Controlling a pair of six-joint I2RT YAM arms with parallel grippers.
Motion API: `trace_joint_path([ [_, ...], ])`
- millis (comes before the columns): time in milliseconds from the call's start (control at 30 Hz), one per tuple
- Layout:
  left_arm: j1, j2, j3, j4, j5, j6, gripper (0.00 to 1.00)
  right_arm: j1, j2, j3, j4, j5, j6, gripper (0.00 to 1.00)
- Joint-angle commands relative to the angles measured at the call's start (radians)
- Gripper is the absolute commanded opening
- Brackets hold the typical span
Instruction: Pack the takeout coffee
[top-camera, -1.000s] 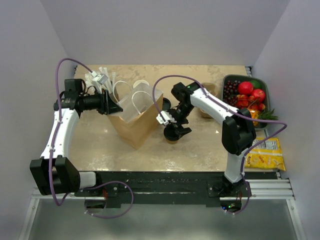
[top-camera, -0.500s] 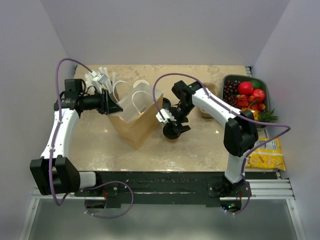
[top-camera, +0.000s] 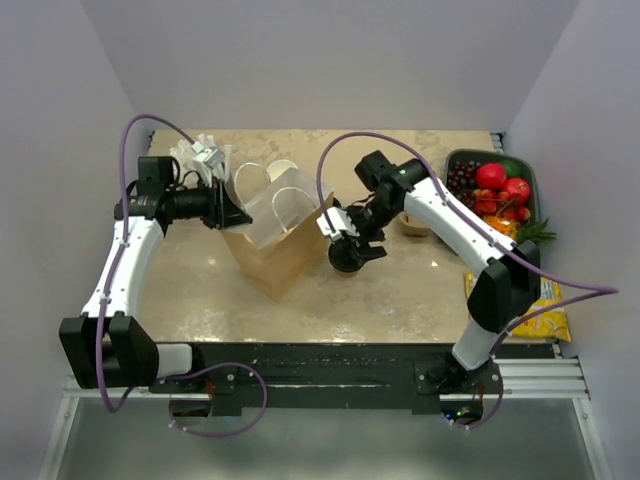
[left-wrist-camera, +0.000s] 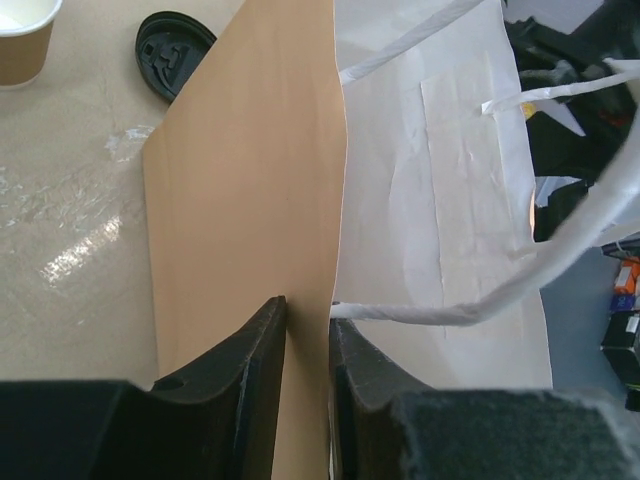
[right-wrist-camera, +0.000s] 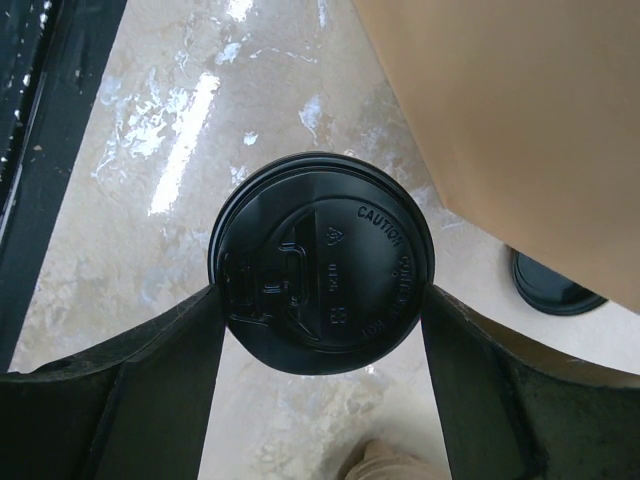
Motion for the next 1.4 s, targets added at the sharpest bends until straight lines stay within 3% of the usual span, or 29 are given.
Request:
trace_joint_path([
  [0,-0.024,0.002,0.045,-0.006,-0.083,0.047,0.25,-0.001,-0.110,0.051,-0.015,0.009,0.090,0.74],
  [100,-0.042,-0.002,0.087,-0.032,-0.085,0.101,0.20,-0.028,-0.176,0.071,0.005,0.032,0.156,0.73],
  [267,-0.096,-0.024,0.121,-0.030,0.050,0.106,0.00,-0.116,-0.233,0.143,0.098,0.034,0.351,0.73],
  [533,-0.174,-0.067,0.124,0.028,-0.046,0.047,0.00,-0.159,-0.201,0.399,0.172,0.027,0.503,0.72],
  [867,-0.188,-0.116,0.130,0.118,-0.184,-0.008,0.00,-0.159,-0.270,0.359,0.236,0.050,0.553,0.72],
  [1100,-0.238,-0.140,0.072,0.209,-0.189,-0.071,0.00,-0.159,-0.232,0.512,0.273,-0.017,0.645,0.74],
  [1367,-0.304,-0.080,0.156,0.209,-0.385,-0.025,0.00,-0.154,-0.196,0.598,0.301,-0.039,0.676,0.74],
])
